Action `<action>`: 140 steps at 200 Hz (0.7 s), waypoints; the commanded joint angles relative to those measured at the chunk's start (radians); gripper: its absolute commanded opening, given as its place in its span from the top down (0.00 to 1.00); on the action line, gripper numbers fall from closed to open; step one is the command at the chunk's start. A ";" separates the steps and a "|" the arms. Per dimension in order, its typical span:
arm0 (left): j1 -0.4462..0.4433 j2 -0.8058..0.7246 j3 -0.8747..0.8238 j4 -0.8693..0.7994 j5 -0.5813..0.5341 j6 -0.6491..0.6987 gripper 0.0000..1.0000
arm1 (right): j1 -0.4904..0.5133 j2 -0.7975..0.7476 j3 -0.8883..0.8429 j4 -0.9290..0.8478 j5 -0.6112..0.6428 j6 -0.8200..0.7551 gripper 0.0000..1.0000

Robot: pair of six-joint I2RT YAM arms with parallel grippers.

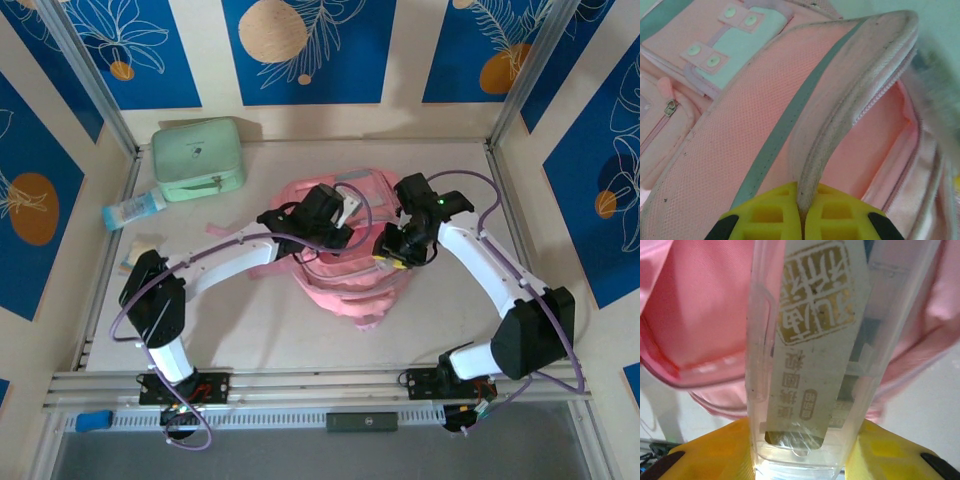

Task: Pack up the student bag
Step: Place the loose stationery in the student bag.

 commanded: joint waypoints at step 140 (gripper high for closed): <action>-0.042 -0.063 0.019 0.068 -0.048 -0.336 1.00 | -0.111 -0.047 -0.105 0.225 -0.232 0.027 0.45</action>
